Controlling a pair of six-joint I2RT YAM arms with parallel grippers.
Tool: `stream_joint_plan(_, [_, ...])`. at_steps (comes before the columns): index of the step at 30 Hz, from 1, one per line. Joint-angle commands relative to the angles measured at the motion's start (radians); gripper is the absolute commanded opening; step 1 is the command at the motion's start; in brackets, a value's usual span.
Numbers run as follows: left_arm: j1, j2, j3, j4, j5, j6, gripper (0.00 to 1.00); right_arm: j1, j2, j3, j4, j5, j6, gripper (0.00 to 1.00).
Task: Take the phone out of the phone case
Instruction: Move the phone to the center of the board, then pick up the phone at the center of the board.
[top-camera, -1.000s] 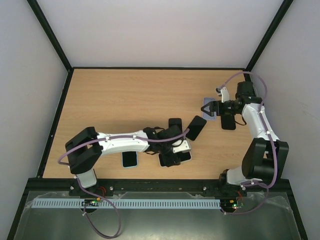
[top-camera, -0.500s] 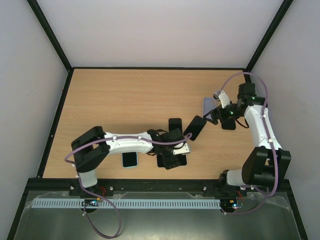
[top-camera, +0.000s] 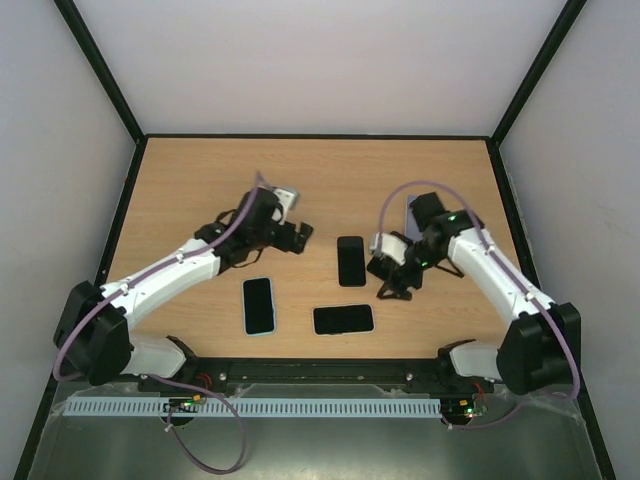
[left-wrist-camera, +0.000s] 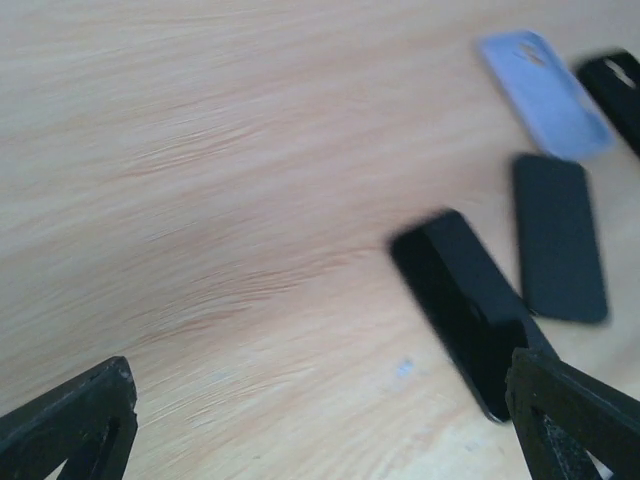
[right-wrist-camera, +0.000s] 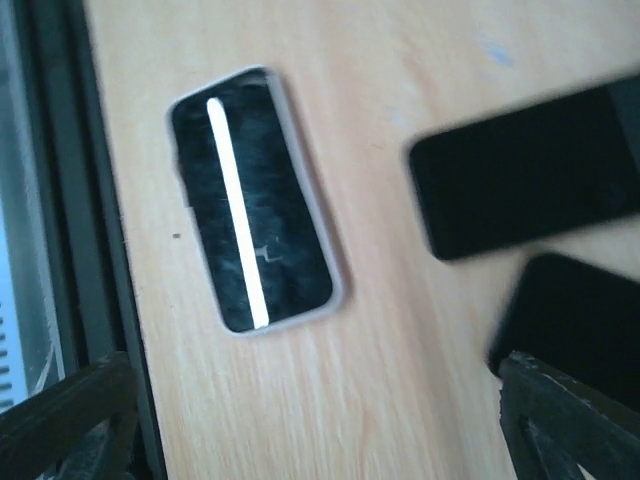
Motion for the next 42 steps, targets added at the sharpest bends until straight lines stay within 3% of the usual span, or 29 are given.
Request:
stream_joint_plan(1, [0.108, -0.041, -0.056, 0.046, 0.007, -0.223, 0.99, 0.221, -0.085, -0.075, 0.145, 0.08, 0.085, 0.99])
stream_joint_plan(5, [0.122, -0.079, -0.132, 0.11, -0.023, -0.297, 0.99, 0.401, -0.132, -0.141, 0.246, 0.173, 0.145, 0.97])
stream_joint_plan(10, [0.134, -0.083, -0.178, 0.183, -0.013, -0.343, 0.99, 0.528, -0.074, -0.173, 0.255, 0.292, 0.194, 0.98])
stream_joint_plan(24, [0.134, -0.127, -0.222, 0.19, -0.053, -0.341, 0.99, 0.702, 0.14, -0.233, 0.464, 0.544, 0.349, 0.98])
stream_joint_plan(31, [0.138, -0.135, -0.232, 0.182, -0.051, -0.325, 0.99, 0.708, 0.243, -0.235, 0.458, 0.493, 0.319, 1.0])
stream_joint_plan(36, [0.145, -0.141, -0.224, 0.174, -0.047, -0.33, 0.99, 0.714, 0.216, -0.244, 0.411, 0.415, 0.285, 1.0])
stream_joint_plan(42, [0.145, -0.148, -0.22, 0.173, -0.05, -0.348, 0.99, 0.716, 0.271, -0.258, 0.464, 0.472, 0.375, 0.78])
